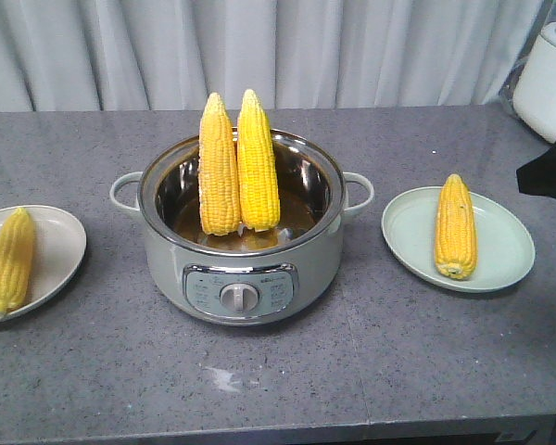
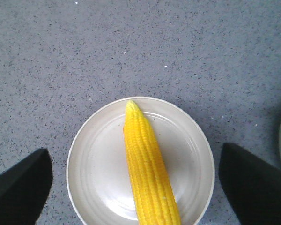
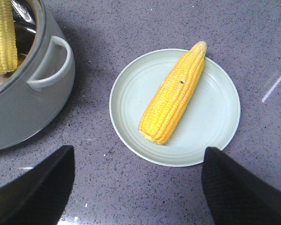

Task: Distribute corn equally
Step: 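Open the left gripper and withdraw it from the plate, then reach the right gripper into the pot toward the remaining cobs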

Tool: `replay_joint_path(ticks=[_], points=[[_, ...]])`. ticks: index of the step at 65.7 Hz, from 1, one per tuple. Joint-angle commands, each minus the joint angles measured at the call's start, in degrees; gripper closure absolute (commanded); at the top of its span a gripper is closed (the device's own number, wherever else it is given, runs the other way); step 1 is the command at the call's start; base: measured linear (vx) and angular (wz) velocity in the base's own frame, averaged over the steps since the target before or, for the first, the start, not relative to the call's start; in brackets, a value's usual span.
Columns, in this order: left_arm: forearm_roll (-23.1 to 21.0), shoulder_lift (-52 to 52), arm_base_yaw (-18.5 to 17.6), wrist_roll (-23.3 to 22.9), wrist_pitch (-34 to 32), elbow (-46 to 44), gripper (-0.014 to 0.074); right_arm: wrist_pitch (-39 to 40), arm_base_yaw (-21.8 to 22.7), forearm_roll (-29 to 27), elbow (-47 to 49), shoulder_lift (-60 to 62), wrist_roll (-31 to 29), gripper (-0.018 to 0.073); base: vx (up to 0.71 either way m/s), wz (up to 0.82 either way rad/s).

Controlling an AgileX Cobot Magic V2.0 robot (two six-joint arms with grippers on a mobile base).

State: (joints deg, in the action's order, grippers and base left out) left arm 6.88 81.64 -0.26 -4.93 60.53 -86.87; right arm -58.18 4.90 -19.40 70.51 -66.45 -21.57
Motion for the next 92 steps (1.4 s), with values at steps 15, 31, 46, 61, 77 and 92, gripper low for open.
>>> replay_joint_path(ticks=[15,31,46,61,77,92], points=[[-0.2,-21.3,-0.2,-2.6,-12.9,16.4,-0.0027,2.7,0.0,-1.8,1.5,1.2,-0.6,0.0013,0.0,0.0],[-0.1,-29.4,-0.2,-2.6,-14.0,21.6,-0.0009,3.3,-0.1,-6.1,1.5,0.8,-1.5,0.0013,0.0,0.0],[-0.2,-29.3,-0.2,-2.6,-13.9,21.6,-0.0003,7.5,-8.2,-11.8,1.6,-4.4,-7.9,0.0013,0.0,0.0],[-0.2,-29.3,-0.2,-2.6,-13.5,21.6,0.001,15.8,-18.5,-11.8,5.8,-13.4,-7.6,0.0013,0.0,0.0],[-0.2,-29.3,-0.2,-2.6,-13.0,21.6,0.001,16.3,-24.0,-11.5,20.7,-26.5,-5.0,0.0013,0.0,0.0],[-0.1,-29.3,-0.2,-2.6,-13.0,21.6,0.001,15.9,-27.2,-10.5,30.3,-36.3,-3.3,0.0013,0.0,0.0]])
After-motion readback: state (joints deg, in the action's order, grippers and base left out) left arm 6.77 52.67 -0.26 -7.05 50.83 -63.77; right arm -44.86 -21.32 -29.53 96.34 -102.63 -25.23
